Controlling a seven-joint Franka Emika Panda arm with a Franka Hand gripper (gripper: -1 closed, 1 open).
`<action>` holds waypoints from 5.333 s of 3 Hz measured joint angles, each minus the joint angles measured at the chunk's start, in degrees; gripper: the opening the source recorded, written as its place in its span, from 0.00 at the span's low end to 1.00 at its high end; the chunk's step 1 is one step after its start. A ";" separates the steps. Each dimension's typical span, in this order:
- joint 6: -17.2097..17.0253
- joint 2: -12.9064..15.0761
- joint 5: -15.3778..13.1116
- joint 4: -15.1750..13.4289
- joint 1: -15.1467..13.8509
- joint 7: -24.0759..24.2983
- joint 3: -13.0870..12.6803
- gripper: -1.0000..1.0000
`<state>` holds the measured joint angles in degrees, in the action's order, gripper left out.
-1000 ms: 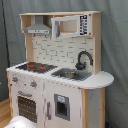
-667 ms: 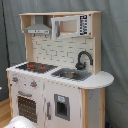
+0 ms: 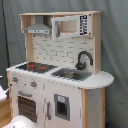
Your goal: Play with the kitchen
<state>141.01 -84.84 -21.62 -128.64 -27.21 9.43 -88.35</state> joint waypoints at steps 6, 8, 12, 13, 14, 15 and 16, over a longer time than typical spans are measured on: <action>26.46 -0.23 -0.01 3.63 -15.19 18.20 -0.12 1.00; 29.58 -0.22 0.00 9.42 -22.08 25.84 -0.74 1.00; 29.52 -0.15 -0.13 11.71 -25.59 23.94 -1.22 0.00; 29.52 -0.17 -0.14 11.71 -25.58 17.04 -1.19 0.00; 29.52 -0.25 -0.15 11.71 -25.57 10.43 -1.16 0.00; 29.40 -0.32 -0.19 11.76 -25.56 2.74 -1.13 0.00; 29.19 -0.46 -0.21 11.86 -25.56 -3.42 -1.11 0.00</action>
<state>170.20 -85.31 -21.83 -116.78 -52.76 6.01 -89.46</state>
